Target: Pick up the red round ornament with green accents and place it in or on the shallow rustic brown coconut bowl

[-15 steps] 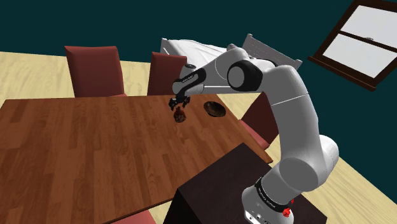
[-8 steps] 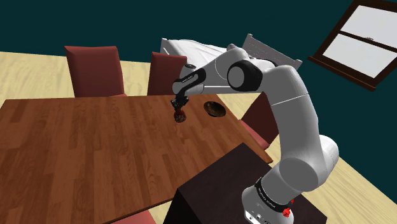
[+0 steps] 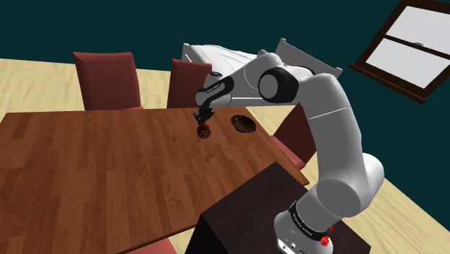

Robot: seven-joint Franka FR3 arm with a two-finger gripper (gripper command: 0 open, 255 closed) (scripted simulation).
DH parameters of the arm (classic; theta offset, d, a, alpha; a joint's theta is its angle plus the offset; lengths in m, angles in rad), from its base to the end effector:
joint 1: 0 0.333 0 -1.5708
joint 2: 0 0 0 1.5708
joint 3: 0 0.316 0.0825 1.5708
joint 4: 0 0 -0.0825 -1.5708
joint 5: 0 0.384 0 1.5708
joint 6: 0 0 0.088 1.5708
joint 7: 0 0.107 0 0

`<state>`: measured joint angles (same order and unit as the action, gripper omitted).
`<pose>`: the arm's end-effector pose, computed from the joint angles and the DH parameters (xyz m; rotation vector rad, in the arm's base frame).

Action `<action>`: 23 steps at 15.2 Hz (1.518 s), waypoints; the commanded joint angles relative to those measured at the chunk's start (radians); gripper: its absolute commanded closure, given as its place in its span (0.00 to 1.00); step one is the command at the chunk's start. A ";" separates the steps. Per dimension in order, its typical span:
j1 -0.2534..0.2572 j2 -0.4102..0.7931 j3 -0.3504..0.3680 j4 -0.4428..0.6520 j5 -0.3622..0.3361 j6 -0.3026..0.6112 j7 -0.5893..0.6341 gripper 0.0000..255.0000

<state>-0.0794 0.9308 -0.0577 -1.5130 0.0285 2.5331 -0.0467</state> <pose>0.7043 -0.0910 0.1164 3.0995 -0.1361 0.1366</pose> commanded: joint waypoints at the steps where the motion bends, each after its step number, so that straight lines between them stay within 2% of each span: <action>1: 0.000 -0.021 -0.001 -0.010 0.000 -0.011 -0.001 1.00; 21: 0.006 -0.219 -0.009 -0.061 -0.008 -0.157 -0.001 1.00; 23: -0.028 -0.232 -0.011 -0.079 -0.002 -0.151 -0.042 1.00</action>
<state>-0.0921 0.7109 -0.0674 -1.5770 0.0242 2.3780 -0.0702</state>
